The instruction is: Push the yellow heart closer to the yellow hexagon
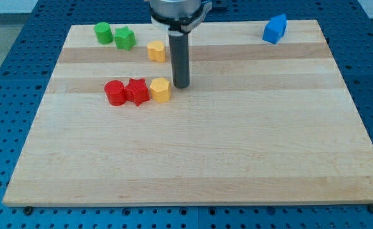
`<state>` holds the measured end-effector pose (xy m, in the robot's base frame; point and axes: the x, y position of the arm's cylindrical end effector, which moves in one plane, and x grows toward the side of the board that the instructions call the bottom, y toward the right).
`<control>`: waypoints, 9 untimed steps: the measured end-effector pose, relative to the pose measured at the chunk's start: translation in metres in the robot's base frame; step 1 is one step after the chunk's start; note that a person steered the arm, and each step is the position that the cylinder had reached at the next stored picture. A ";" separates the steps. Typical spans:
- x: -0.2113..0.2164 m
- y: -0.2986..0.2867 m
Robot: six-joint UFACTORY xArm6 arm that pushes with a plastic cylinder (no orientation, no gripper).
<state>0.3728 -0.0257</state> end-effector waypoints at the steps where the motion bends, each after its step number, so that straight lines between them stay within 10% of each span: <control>1: -0.037 0.005; 3: -0.103 0.020; 9: -0.099 -0.089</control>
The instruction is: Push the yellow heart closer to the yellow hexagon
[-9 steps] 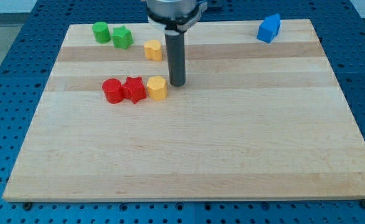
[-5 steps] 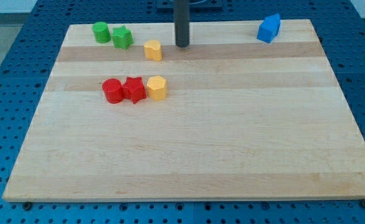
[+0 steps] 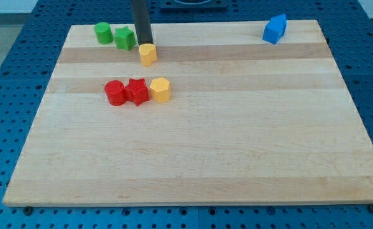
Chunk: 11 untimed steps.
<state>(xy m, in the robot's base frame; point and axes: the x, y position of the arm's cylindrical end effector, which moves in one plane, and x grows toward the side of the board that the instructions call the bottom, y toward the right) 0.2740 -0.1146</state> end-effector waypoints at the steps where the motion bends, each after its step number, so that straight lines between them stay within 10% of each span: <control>1: 0.012 -0.011; 11: 0.073 0.062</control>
<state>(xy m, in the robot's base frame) 0.3470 -0.0531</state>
